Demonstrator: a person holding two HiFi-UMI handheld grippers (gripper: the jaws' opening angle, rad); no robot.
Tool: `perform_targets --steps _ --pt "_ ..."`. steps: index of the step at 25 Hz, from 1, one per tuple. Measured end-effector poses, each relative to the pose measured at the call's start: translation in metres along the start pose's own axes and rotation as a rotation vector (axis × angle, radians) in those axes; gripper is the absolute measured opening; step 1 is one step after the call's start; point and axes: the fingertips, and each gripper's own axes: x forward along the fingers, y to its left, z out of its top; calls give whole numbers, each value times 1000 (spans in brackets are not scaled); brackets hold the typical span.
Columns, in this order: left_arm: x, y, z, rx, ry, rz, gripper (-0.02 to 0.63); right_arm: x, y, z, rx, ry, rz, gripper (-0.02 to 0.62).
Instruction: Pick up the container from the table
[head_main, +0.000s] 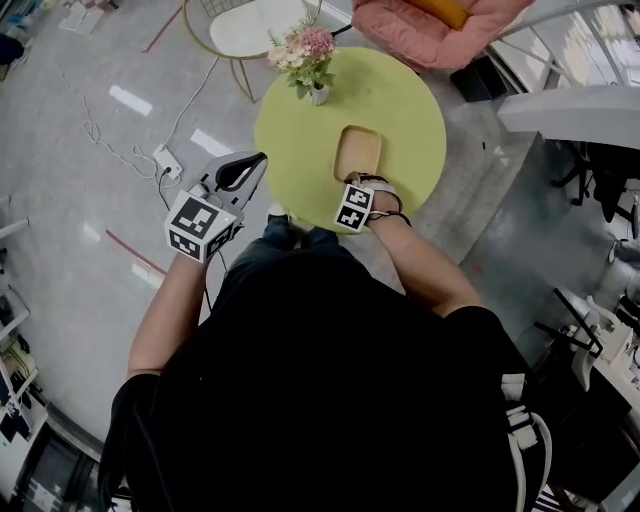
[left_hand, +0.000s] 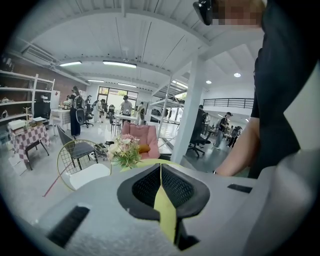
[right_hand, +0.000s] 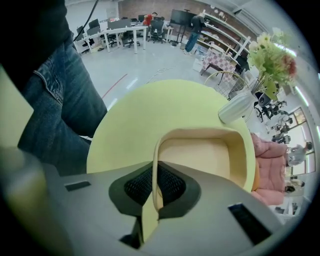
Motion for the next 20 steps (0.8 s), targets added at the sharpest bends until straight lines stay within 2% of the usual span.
perform_targets --steps 17,20 --pt "-7 -3 33 40 -72 -13 18 -37 -10 5 65 -14 -53 11" --pt "-11 1 40 63 -104 10 18 -47 -12 8 82 -25 -65 11"
